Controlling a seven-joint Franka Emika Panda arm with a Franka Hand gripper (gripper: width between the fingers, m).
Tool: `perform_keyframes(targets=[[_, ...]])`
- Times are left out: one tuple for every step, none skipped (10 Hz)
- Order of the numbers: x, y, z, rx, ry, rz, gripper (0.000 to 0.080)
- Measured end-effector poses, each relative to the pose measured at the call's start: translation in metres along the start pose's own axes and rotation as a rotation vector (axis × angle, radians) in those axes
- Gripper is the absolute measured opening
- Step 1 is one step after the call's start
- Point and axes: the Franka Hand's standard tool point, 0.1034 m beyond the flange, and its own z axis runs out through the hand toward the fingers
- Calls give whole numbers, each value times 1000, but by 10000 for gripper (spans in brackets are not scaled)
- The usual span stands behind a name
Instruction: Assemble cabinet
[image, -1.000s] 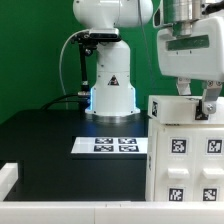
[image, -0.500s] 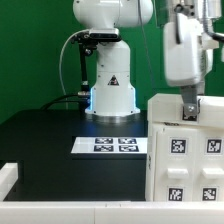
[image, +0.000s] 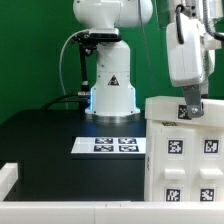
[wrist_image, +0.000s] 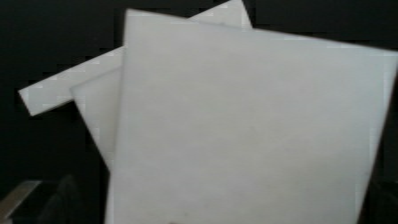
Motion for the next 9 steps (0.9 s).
perform_keyframes(targets=[[-3,1,-7,-6,-6,-111,787],[-6,-1,-16,6,-14,-210,797],[-7,-2,-21,10,-18,-306,797],[-6,-2,-18,6,-15,-349,797],[-6,-1,-17,6,-14,-440,797],[-6,-1,-17,6,-13,-517,797],[-4,-1,-17,-5,-9,-656,797],[-5,-4,-22,-33,-10,-882,797],[-9,-6,-25,-56,-10,-1037,797]])
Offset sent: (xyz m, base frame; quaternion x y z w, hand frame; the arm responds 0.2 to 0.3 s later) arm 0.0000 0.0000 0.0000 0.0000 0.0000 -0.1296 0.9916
